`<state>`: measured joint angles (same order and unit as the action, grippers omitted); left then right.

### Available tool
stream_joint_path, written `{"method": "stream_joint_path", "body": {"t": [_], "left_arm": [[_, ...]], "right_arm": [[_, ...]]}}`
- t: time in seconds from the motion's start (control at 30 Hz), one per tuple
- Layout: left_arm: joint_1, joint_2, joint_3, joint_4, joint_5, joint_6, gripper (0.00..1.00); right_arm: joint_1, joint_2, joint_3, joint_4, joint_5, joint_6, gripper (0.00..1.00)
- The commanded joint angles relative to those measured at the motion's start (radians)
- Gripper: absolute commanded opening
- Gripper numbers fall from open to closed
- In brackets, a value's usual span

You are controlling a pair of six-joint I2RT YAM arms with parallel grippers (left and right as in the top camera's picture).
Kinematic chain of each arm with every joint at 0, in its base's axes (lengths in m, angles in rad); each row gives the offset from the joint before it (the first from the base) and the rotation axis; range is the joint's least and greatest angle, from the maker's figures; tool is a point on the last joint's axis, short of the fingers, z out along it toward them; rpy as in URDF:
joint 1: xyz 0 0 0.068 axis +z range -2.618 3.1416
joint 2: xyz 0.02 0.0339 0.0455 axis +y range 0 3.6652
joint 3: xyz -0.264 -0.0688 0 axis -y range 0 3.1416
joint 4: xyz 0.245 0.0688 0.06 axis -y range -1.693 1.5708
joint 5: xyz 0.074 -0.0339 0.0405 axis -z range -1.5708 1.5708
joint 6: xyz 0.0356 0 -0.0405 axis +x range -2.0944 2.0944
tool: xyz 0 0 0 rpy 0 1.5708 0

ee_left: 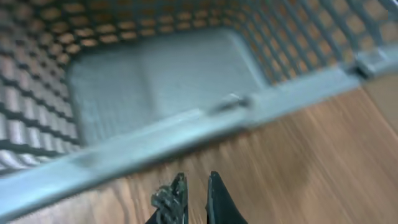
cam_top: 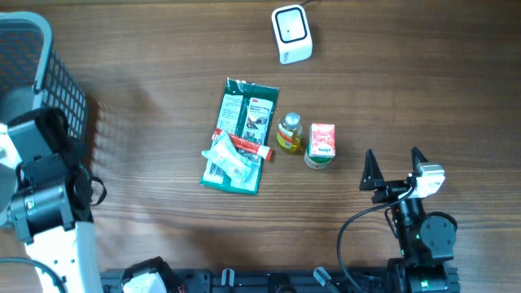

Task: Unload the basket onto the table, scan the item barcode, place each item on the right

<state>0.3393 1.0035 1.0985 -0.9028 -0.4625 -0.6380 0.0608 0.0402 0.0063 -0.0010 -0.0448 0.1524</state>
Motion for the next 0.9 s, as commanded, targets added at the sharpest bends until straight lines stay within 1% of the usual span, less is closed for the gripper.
{"method": "stream_joint_path", "body": {"t": [0.0, 0.03, 0.07, 0.1, 0.13, 0.17, 0.2, 0.23, 0.57, 0.7, 0.87], "left_arm": [[-0.022, -0.048, 0.002, 0.029, 0.142, 0.085, 0.12], [-0.022, -0.063, 0.002, 0.033, 0.171, 0.085, 0.19], [-0.022, -0.076, 0.002, 0.039, 0.274, 0.113, 0.2], [-0.022, -0.073, 0.002, 0.053, 0.381, 0.212, 0.32], [-0.022, -0.063, 0.001, 0.071, 0.502, 0.325, 0.45], [-0.022, -0.049, 0.002, 0.083, 0.585, 0.396, 0.59], [-0.022, -0.033, 0.001, 0.089, 0.616, 0.419, 0.76], [-0.021, -0.013, 0.002, 0.088, 0.615, 0.418, 1.0], [-0.021, 0.181, 0.001, 0.069, 0.615, 0.418, 1.0], [-0.021, 0.216, 0.001, 0.069, 0.615, 0.418, 1.0], [-0.021, 0.217, 0.001, 0.069, 0.615, 0.418, 1.0]], "right_arm": [[0.0, -0.005, -0.001, 0.003, -0.002, 0.006, 1.0], [0.0, -0.005, -0.001, 0.003, -0.002, 0.006, 1.0], [0.0, -0.005, -0.001, 0.003, -0.002, 0.006, 1.0], [0.0, -0.005, -0.001, 0.003, -0.002, 0.006, 1.0], [0.0, -0.005, -0.001, 0.003, -0.002, 0.006, 1.0], [0.0, -0.005, -0.001, 0.003, -0.002, 0.006, 1.0], [0.0, -0.005, -0.001, 0.003, -0.002, 0.006, 1.0], [0.0, -0.005, -0.001, 0.003, -0.002, 0.006, 1.0], [0.0, -0.005, -0.001, 0.003, -0.002, 0.005, 1.0], [0.0, -0.005, -0.001, 0.003, -0.002, 0.006, 0.99], [0.0, -0.005, -0.001, 0.003, -0.002, 0.006, 1.0]]}}
